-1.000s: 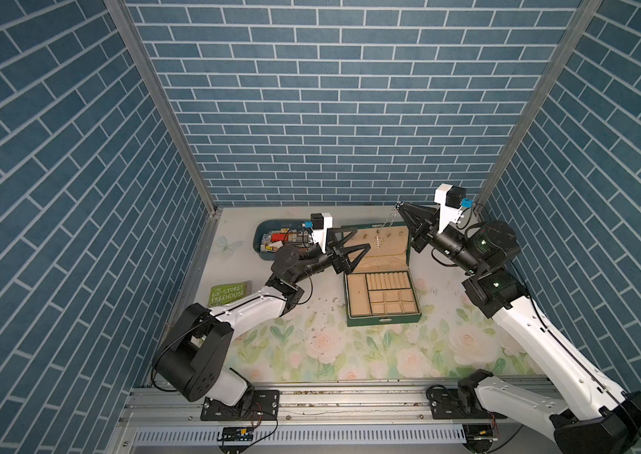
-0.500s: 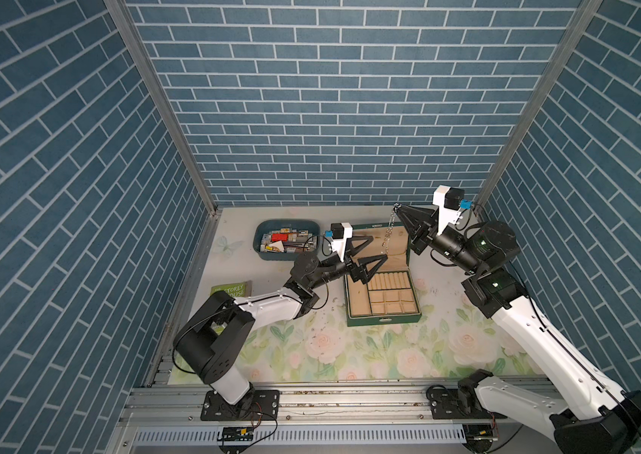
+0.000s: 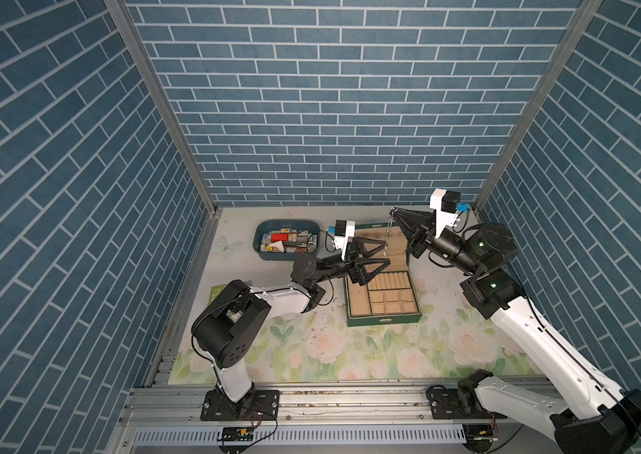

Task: Put jewelry chain into jewelry box
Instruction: Hang the necklace on the jewelry box clasp.

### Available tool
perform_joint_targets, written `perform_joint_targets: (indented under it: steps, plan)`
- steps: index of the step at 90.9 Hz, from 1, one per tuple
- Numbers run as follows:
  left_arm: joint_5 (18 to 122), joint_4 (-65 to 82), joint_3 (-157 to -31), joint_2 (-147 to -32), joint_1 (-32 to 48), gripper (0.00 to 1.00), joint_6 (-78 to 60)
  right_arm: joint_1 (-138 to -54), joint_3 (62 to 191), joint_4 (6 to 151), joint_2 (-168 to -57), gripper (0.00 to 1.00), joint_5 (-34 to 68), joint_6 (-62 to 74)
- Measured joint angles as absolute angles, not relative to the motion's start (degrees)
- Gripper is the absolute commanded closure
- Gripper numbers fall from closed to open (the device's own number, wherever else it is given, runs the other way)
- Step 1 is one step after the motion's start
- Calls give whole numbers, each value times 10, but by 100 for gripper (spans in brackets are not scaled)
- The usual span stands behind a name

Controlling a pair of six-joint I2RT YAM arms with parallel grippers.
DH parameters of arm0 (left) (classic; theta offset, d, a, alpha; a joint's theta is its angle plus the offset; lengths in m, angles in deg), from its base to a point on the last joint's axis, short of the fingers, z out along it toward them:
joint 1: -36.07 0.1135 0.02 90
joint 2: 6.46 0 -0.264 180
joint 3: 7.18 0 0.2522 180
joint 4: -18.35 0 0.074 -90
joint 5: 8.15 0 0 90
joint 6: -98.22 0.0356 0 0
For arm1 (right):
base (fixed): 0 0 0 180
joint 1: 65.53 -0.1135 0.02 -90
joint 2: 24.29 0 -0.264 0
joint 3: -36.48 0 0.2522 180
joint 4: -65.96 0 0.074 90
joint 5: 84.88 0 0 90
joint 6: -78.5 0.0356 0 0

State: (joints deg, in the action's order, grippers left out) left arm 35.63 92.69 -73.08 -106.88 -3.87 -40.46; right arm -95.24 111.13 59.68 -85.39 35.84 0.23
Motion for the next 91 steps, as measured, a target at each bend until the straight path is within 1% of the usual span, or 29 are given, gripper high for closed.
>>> perform_joint_targets:
  steps: [21, 28, 32, 46, 58, 69, 91]
  plan:
    - [334, 950, -742, -1077, -39, 34, -430, -953, 1109, 596, -854, 100, 359, 2]
    - [326, 954, -742, -1080, -39, 37, -437, -953, 1108, 596, -854, 100, 359, 2]
    - [322, 955, -742, -1081, -39, 40, -439, -953, 1108, 596, -853, 100, 359, 2]
    - [311, 959, -742, -1082, -39, 42, -444, -953, 1108, 596, -853, 100, 359, 2]
    - [305, 963, -736, -1082, -39, 47, -448, -953, 1107, 596, -850, 100, 358, 2]
    - [298, 963, -730, -1081, -39, 55, -449, -953, 1107, 596, -847, 100, 356, 2]
    - [291, 966, -719, -1081, -39, 64, -450, -953, 1106, 596, -843, 100, 353, 2]
